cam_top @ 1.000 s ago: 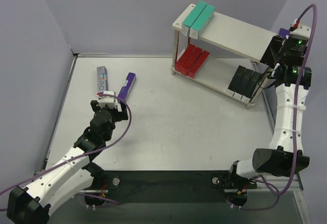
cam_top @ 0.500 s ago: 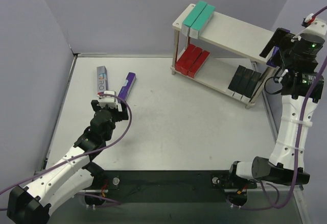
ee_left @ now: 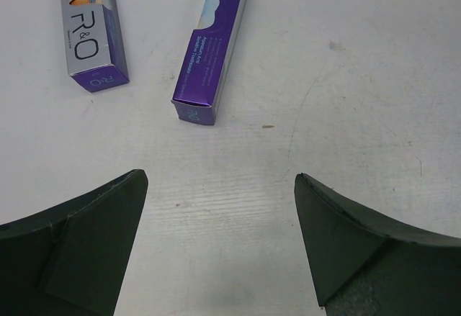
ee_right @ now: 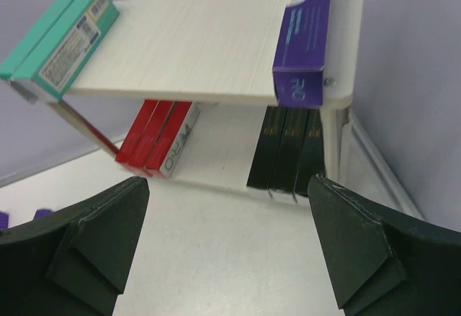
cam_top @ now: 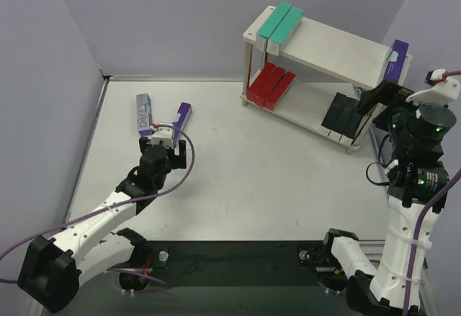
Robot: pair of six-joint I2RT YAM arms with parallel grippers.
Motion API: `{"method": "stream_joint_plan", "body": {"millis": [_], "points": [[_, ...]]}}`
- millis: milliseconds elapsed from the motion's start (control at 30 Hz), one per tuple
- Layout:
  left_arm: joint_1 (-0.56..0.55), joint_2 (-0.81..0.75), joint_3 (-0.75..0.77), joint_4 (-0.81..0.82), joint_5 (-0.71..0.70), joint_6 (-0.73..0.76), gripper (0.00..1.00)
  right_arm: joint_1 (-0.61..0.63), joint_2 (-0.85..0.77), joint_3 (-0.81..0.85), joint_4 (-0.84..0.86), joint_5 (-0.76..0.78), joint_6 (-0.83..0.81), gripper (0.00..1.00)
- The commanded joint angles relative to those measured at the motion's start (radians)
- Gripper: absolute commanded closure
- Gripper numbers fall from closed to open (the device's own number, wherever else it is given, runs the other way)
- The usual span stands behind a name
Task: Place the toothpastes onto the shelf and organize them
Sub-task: Pick up the toothpaste from the center of the board.
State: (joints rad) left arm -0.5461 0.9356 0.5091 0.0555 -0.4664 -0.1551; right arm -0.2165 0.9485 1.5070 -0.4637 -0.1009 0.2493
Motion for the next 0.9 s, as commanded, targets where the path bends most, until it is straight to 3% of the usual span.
{"method": "stream_joint_plan", "body": {"millis": [0,367,600,867], "points": [[0.038,0.110,0.121,0.061,0.038,-0.011,0.05,0.054,-0.086,-0.181,0.132,-0.072,0.064,0.00],[0.175,0.535,0.457,0.084,0.187,-0.021,0.03,0.253,-0.296,-0.513,0.145,-0.106,0.053,0.00],[0.229,0.847,0.771,-0.054,0.262,0.014,0.03,0.361,-0.346,-0.674,0.148,-0.134,0.058,0.00],[0.261,1.135,1.080,-0.233,0.198,0.021,0.03,0.492,-0.318,-0.740,0.108,-0.076,0.019,0.00]]}}
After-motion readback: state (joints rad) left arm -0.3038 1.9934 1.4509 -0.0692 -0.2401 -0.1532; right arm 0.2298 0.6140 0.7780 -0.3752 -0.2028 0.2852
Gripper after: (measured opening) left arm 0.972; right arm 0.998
